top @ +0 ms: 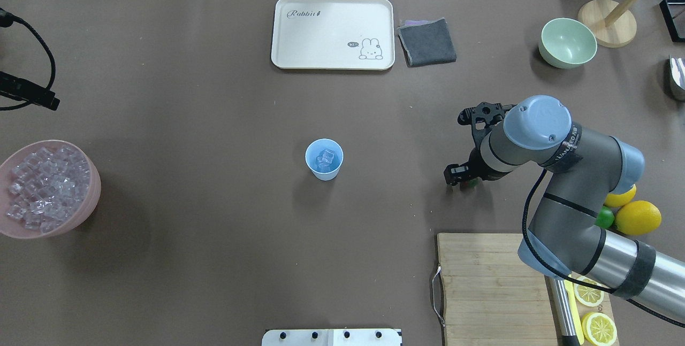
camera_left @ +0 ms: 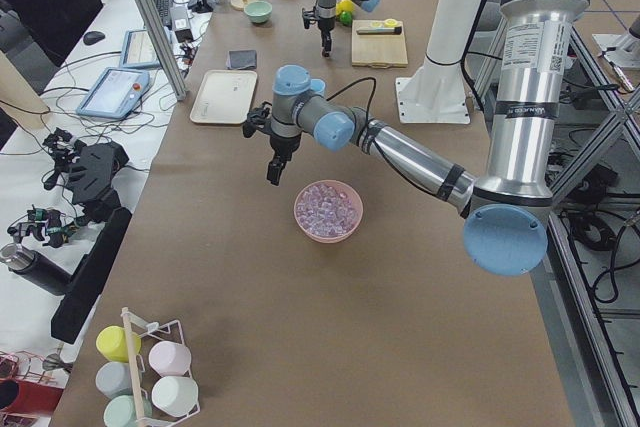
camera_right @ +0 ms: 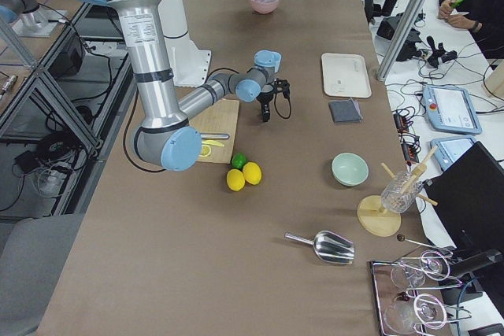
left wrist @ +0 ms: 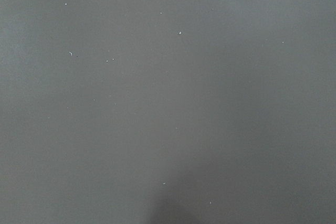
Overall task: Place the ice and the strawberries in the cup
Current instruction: 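Lower the right gripper onto the red strawberry and grasp it, then carry the strawberry over the blue cup with the right gripper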
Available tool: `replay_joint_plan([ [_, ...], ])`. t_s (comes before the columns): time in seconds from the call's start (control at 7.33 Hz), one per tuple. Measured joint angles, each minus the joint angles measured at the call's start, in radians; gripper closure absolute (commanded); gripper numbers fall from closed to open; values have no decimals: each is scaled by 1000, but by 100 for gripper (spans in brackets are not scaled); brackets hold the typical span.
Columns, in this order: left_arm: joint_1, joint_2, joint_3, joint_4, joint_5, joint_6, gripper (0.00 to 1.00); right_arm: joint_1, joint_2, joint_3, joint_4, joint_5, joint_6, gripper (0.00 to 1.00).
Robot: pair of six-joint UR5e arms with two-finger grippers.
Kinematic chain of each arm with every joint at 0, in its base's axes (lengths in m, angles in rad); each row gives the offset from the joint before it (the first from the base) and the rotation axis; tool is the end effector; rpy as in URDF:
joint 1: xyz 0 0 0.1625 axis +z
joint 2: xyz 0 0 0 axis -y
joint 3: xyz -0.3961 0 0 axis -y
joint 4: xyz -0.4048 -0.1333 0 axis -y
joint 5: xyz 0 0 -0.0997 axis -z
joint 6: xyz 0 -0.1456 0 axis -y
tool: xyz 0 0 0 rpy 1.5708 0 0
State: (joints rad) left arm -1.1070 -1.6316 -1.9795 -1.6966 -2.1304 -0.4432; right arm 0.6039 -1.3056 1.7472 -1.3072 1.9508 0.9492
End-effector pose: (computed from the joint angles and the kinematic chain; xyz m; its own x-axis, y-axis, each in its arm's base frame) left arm 0.1900 -0.5052 0.4210 0.7232 0.2654 -0.6375 -0.0667 0.9457 0.3181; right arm -0.4763 -0.4249 0.4101 0.7014 -0.1731 0.6914 0.0972 0.9842 0.1478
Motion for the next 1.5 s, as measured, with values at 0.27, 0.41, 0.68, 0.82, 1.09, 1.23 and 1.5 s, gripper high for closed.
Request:
replay_joint_plan([
  [0.27,0,1,0,0,-1,0,2,8,-5,16,5,10,0,100],
  [0.41,0,1,1,-1,-1,0,2,16,-8,26,1,17,0,100],
  [0.68,-1,2,2,0,-5,1,2,37,3,52,-22,32,2,100],
  [0.82,-1,2,6,0,-7,2,2,45,34,91,-76,42,7,100],
  [1.09,-3,4,20,-1,-8,11,2,38,182,135,-210,45,65,100],
  [1.23,-6,4,27,-2,-8,15,2,21,262,132,-255,40,116,100],
  [1.5,-7,-2,39,-3,-8,16,2,-18,401,73,-302,3,186,100],
])
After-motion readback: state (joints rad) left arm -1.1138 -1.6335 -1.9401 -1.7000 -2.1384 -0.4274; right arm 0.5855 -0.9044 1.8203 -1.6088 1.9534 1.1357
